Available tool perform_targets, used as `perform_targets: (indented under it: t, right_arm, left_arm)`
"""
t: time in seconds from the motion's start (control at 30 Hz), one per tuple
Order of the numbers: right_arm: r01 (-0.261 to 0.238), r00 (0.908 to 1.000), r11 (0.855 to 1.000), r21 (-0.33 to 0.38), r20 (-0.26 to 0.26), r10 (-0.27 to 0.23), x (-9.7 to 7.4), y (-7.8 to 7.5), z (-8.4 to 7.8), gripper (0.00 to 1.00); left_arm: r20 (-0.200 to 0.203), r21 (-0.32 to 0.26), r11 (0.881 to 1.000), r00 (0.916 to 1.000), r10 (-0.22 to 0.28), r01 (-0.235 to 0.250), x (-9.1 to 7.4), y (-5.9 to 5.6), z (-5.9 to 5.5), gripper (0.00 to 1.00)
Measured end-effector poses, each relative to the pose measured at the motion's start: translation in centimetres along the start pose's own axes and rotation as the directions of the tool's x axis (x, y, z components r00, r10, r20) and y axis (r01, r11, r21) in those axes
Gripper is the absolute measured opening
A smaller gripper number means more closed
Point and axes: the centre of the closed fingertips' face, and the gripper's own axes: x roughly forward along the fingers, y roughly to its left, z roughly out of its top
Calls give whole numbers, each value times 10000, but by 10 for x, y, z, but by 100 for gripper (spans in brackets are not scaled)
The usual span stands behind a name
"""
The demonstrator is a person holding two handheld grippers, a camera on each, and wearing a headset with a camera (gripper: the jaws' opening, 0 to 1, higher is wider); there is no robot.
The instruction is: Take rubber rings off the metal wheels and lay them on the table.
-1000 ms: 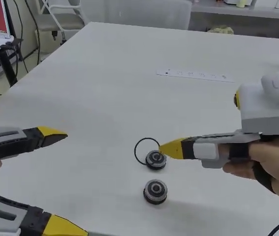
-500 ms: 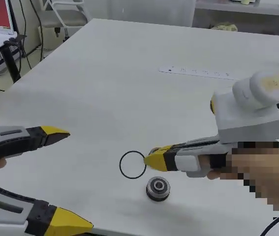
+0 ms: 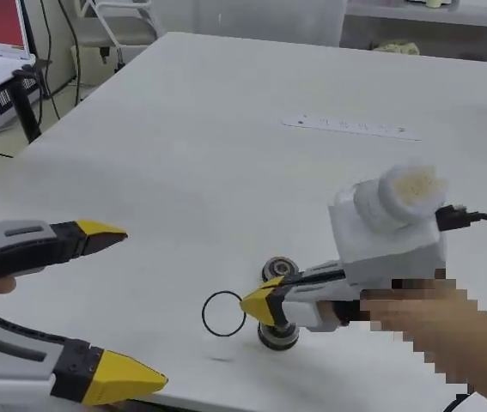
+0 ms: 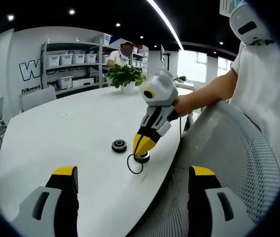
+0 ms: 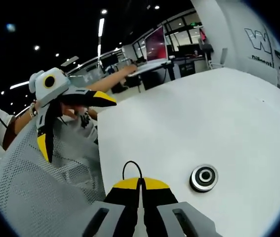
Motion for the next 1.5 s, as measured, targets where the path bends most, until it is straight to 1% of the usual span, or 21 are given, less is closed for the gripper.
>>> perform_targets:
  t: [0.07, 0.13, 0.23, 0.3, 0.37, 0.47, 0.53, 0.63, 0.77, 0.87, 1.23, 1.5]
  right_arm:
    - [47, 9999, 9999, -92, -130, -48, 3, 0, -4, 0]
    - [54, 9997, 9999, -159, -233, -58, 6, 1, -7, 0]
    - [283, 9990, 9984, -496, -322, -300, 9, -2, -9, 0]
    - [407, 9985, 9974, -594, -345, -428, 10, -4, -9, 0]
    - [401, 9984, 9972, -630, -369, -424, 11, -5, -10, 0]
    - [528, 9976, 9953, -815, -413, -563, 11, -8, -12, 0]
    - [561, 9976, 9951, -818, -369, -592, 11, -9, -11, 0]
    - [666, 9971, 9938, -886, -305, -695, 10, -11, -10, 3]
    - [677, 9972, 9946, -783, -274, -700, 8, -13, -9, 2]
    - [698, 9973, 9949, -724, -172, -713, 6, -14, -6, 2]
    - [852, 9951, 9956, -391, 539, -830, -7, -19, 12, 2]
    - [1075, 9874, 9941, -113, 1178, -1055, -23, -26, 27, 2]
  left_arm:
    - [1, -16, 10000, 10000, -3, 3, 0, 0, 0, 88]
    - [119, -92, 10000, 9999, -25, 27, -1, 0, 1, 86]
    - [184, -144, 9999, 9998, 27, -24, -1, 1, 2, 85]
    - [182, -115, 9999, 9998, 73, -71, -2, 2, 2, 83]
    - [156, -108, 9999, 9998, 77, -75, -2, 2, 2, 82]
    - [76, -56, 10000, 10000, 54, -54, -1, 1, 1, 81]
    - [29, -14, 10000, 10000, 43, -43, -1, 1, 0, 80]
    - [-3, -13, 10000, 10000, 32, -32, -1, 1, 0, 80]
    - [-64, 0, 10000, 10000, 47, -47, -1, 1, -1, 79]
    - [-107, 6, 10000, 9999, 34, -34, -1, 0, -2, 79]
    - [-180, 29, 10000, 9998, 20, -20, -1, -1, -3, 79]
    - [-228, 35, 10000, 9997, -11, 11, 0, -1, -4, 79]
